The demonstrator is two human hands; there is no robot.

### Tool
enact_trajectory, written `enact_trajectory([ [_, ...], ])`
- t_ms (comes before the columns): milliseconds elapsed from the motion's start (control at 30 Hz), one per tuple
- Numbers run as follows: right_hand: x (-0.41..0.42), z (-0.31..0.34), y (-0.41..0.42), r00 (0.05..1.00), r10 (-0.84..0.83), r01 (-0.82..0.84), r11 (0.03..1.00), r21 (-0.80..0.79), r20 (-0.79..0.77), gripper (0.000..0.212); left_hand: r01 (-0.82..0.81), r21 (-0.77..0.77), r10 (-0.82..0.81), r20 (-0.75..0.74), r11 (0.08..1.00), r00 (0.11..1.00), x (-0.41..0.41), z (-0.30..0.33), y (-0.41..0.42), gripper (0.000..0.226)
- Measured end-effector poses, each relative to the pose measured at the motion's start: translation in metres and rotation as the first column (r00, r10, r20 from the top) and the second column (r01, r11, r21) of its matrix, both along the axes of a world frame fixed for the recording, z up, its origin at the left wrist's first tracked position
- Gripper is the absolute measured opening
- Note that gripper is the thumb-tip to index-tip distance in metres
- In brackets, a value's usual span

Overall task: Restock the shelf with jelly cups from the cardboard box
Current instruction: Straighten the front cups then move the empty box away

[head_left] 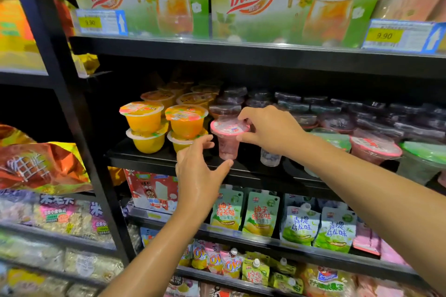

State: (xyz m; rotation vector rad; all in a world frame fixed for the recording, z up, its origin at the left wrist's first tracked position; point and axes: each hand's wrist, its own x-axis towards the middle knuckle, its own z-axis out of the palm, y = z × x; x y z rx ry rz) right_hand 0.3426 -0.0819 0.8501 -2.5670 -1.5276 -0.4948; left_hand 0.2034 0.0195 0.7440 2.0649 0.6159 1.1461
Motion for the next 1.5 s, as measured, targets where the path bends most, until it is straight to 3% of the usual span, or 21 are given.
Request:
enact_trajectory([
  [267,-0.006,-0.003,0.011,1.000,-0.006,0.006,1.000,0.016,-0.004,0.045,0.034,0.002,-0.034,0.019,0.999,0.999,-0.015,-0.008,0.008,0.056],
  [500,-0.002,0.014,-0.016,0.995,-0.046,0.046,0.999,0.000,-0.089,0.074,0.092,0.042,-0.092,0.004,0.995,0.996,-0.016,-0.008,-0.002,0.055],
  [867,0.028,0.008,-0.076,0.978,-0.195,0.186,0.975,-0.119,-0.072,0.066,0.228,0.030,-0.228,-0.011,0.973,0.974,0.017,-0.005,-0.038,0.059],
  [1500,0.024,-0.006,-0.054,0.979,-0.116,0.125,0.991,0.042,-0.167,0.056,0.174,0.120,-0.161,-0.118,0.977,0.980,0.027,-0.012,-0.024,0.065],
])
